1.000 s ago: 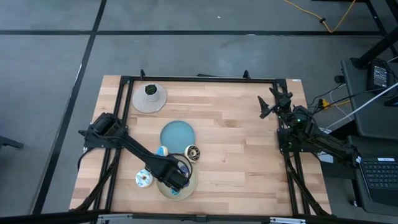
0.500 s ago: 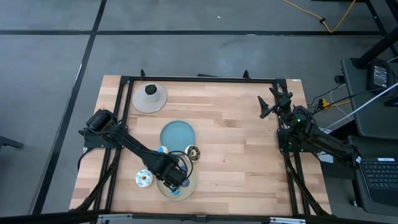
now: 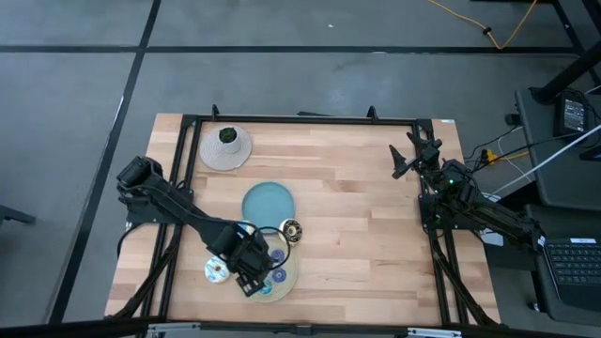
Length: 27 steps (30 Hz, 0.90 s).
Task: Pick & Place donuts
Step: Put the big white donut on the blue plate
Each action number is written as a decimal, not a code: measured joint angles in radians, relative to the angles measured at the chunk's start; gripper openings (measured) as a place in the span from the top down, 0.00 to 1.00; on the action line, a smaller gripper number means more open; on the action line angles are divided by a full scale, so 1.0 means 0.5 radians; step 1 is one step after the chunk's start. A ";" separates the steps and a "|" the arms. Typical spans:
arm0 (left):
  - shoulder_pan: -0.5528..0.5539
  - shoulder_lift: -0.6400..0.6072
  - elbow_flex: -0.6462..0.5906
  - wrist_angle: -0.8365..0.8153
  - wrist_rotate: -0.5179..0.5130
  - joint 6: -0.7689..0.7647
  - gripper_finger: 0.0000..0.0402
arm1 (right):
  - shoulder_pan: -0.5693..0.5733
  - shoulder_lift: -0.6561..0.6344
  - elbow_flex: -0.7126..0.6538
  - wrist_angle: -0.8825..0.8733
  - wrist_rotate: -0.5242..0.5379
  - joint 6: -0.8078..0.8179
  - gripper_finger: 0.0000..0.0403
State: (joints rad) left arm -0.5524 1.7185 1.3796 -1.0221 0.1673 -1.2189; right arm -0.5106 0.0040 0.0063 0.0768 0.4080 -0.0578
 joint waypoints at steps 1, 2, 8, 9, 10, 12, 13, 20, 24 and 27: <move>-0.009 -0.018 0.000 0.001 0.027 0.018 0.49 | 0.000 0.000 0.000 0.000 0.000 0.000 0.09; -0.020 -0.035 0.000 0.001 0.050 0.028 0.49 | 0.000 0.000 -0.001 0.000 0.000 0.000 0.09; -0.111 -0.145 0.000 0.001 0.100 0.080 0.50 | 0.001 0.001 -0.001 0.000 0.000 0.000 0.09; -0.130 -0.165 0.000 0.001 0.101 0.088 0.50 | 0.000 0.000 0.000 0.000 0.000 0.000 0.09; -0.152 -0.185 0.000 0.001 0.099 0.096 0.50 | 0.000 0.000 -0.001 -0.001 0.000 0.000 0.09; -0.200 -0.233 0.000 0.000 0.085 0.109 0.50 | 0.001 0.000 -0.001 0.000 0.000 0.000 0.09; -0.224 -0.259 0.000 0.000 0.073 0.109 0.50 | 0.001 0.000 -0.001 0.000 -0.001 0.000 0.09; -0.367 -0.428 0.000 -0.040 0.041 0.085 0.50 | 0.000 0.000 -0.001 0.000 0.000 0.000 0.09; -0.427 -0.534 0.000 -0.215 0.005 0.079 0.50 | 0.001 0.000 0.000 0.000 0.000 0.000 0.09; -0.451 -0.604 0.000 -0.383 -0.101 0.086 0.51 | 0.001 0.000 -0.001 0.000 0.000 0.000 0.09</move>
State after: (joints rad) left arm -0.7778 1.4167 1.3796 -1.2136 0.1169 -1.1759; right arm -0.5102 0.0042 0.0059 0.0767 0.4080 -0.0578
